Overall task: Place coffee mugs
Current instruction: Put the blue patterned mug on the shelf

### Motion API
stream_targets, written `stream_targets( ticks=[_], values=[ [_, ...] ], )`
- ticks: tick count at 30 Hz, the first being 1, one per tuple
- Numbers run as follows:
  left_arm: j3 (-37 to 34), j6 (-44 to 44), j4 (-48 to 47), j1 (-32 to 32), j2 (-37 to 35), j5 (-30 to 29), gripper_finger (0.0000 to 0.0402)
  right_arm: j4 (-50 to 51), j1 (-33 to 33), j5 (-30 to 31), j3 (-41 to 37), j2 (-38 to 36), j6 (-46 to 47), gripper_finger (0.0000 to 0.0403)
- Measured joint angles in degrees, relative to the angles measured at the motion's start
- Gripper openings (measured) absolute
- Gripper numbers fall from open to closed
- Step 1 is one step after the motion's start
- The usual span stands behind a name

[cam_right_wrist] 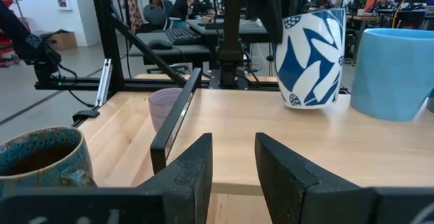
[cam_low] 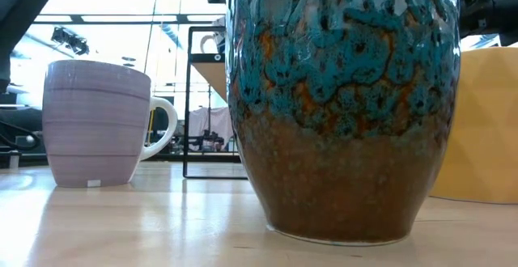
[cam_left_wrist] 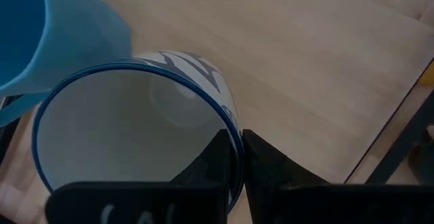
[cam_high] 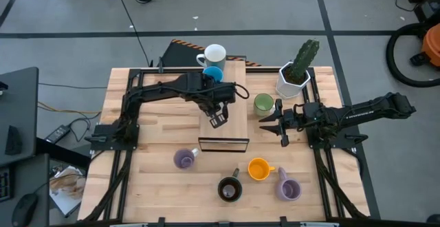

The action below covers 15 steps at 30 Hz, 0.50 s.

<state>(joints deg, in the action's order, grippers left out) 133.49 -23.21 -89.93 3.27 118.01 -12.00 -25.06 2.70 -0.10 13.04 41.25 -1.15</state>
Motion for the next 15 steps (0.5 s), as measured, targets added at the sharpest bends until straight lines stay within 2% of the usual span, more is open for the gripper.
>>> stream_targets(
  ticks=[15],
  values=[
    [0.0, 3.3, -0.1, 2.2, 0.0, 0.7, 0.0029, 0.2, 1.2, 0.1, 0.0, 0.0, 0.0, 0.0117]
  ],
)
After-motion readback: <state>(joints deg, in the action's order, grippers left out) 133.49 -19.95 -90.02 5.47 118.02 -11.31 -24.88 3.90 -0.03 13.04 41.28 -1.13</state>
